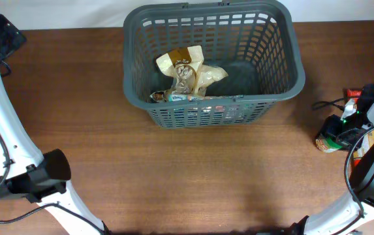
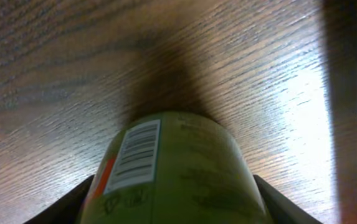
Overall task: Pack container
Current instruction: 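Lower the right gripper onto the green-lidded jar and grasp it, then lift the jar with the right gripper and carry it into the basket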
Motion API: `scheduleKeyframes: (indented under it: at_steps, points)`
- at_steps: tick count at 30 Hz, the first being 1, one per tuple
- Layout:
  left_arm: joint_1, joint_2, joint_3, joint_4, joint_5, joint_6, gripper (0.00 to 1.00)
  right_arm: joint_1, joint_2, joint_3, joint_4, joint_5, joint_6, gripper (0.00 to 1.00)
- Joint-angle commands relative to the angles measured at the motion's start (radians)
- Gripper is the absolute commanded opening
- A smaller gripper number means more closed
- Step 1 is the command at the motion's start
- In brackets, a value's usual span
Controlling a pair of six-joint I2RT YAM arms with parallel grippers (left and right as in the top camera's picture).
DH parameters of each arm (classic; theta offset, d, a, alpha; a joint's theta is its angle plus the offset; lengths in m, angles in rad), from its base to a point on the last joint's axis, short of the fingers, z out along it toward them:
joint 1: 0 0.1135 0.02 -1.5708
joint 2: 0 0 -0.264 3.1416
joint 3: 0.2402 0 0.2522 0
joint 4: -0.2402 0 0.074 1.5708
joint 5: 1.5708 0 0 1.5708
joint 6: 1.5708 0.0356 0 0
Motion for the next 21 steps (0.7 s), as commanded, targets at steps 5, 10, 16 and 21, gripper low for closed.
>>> scheduleKeyframes:
  at_steps: [5, 10, 16, 21]
  points:
    - [0.002, -0.026, 0.013, 0.002, 0.0, -0.013, 0.99, -0.003, 0.005, -0.004, 0.0, 0.0, -0.001, 0.04]
    - [0.002, -0.026, 0.013, 0.002, 0.0, -0.013, 0.99, -0.003, -0.014, 0.005, 0.007, -0.002, 0.011, 0.04]
    - [0.002, -0.026, 0.013, 0.002, 0.0, -0.013, 0.99, -0.002, -0.101, 0.104, -0.023, -0.002, 0.023, 0.04]
    - [0.002, -0.026, 0.013, 0.002, 0.0, -0.013, 0.99, -0.002, -0.167, 0.257, -0.095, -0.003, 0.025, 0.04]
